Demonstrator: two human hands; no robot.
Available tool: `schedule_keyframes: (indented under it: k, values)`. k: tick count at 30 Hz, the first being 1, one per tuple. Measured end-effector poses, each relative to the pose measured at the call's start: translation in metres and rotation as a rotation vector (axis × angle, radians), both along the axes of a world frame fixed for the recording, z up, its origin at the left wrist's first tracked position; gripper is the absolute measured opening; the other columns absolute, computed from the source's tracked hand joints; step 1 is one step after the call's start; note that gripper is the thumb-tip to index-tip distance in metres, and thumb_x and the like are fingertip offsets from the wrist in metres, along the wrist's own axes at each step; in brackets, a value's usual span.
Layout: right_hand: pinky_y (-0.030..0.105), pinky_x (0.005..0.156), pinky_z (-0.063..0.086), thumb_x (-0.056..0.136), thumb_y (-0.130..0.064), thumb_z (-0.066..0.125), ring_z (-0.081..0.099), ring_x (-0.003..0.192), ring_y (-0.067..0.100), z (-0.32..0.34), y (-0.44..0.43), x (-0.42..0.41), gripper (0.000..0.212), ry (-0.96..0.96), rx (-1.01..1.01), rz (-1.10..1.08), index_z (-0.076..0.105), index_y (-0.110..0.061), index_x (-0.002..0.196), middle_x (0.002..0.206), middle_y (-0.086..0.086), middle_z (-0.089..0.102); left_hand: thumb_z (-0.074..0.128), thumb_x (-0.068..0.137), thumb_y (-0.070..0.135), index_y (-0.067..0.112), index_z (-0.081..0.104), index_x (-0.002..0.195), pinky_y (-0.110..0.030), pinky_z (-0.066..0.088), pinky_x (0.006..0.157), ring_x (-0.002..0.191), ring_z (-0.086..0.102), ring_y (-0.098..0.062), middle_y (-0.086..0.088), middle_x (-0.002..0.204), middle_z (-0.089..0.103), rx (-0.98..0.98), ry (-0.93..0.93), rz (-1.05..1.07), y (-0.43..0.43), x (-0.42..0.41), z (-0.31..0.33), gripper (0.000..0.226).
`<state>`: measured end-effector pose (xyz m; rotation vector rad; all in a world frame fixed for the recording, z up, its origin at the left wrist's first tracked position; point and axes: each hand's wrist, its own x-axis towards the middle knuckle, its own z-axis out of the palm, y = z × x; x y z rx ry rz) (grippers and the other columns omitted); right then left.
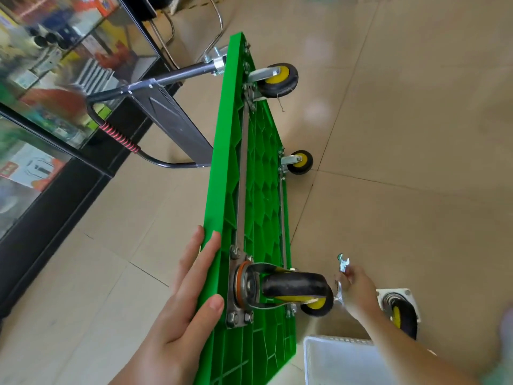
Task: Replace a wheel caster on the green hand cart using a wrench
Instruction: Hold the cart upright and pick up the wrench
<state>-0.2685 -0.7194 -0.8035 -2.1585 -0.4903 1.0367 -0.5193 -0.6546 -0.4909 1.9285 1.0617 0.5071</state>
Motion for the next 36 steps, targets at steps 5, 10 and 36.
schedule_keyframes:
  k: [5, 10, 36]
  values:
    - [0.023, 0.064, 0.043, 0.096, -0.016, 0.065, 0.065, 0.078, 0.022, 0.059, 0.01, 0.01, 0.004, 0.009, 0.214, -0.033, 0.062, -0.013, 0.094, 0.081, -0.001, 0.067, 0.051, 0.096, 0.033, 0.061, 0.033, 0.147, -0.027, 0.015, 0.121, 0.152, 0.007, 0.011, 0.037, 0.164, 0.011, -0.074, -0.045, -0.023, -0.001, -0.001, 0.003, 0.061]
    - [0.04, 0.062, 0.057, 0.096, -0.022, 0.065, 0.069, 0.074, 0.03, 0.127, 0.009, 0.015, 0.005, 0.057, 0.285, 0.001, 0.063, -0.023, 0.092, 0.086, 0.003, 0.071, 0.048, 0.099, 0.037, 0.045, 0.026, 0.158, -0.021, 0.012, 0.122, 0.151, 0.003, 0.013, 0.041, 0.162, 0.005, -0.15, -0.039, -0.036, 0.003, -0.004, -0.001, 0.063]
    - [0.003, 0.088, 0.034, 0.099, -0.026, 0.06, 0.054, 0.112, -0.009, 0.353, 0.008, -0.042, 0.048, -0.321, 0.272, 0.604, 0.048, -0.043, 0.143, 0.131, -0.024, 0.056, 0.056, 0.105, 0.031, 0.059, 0.016, 0.152, -0.009, 0.014, 0.119, 0.142, 0.002, 0.027, 0.055, 0.15, -0.01, -0.22, -0.087, -0.136, 0.015, -0.01, -0.014, 0.067]
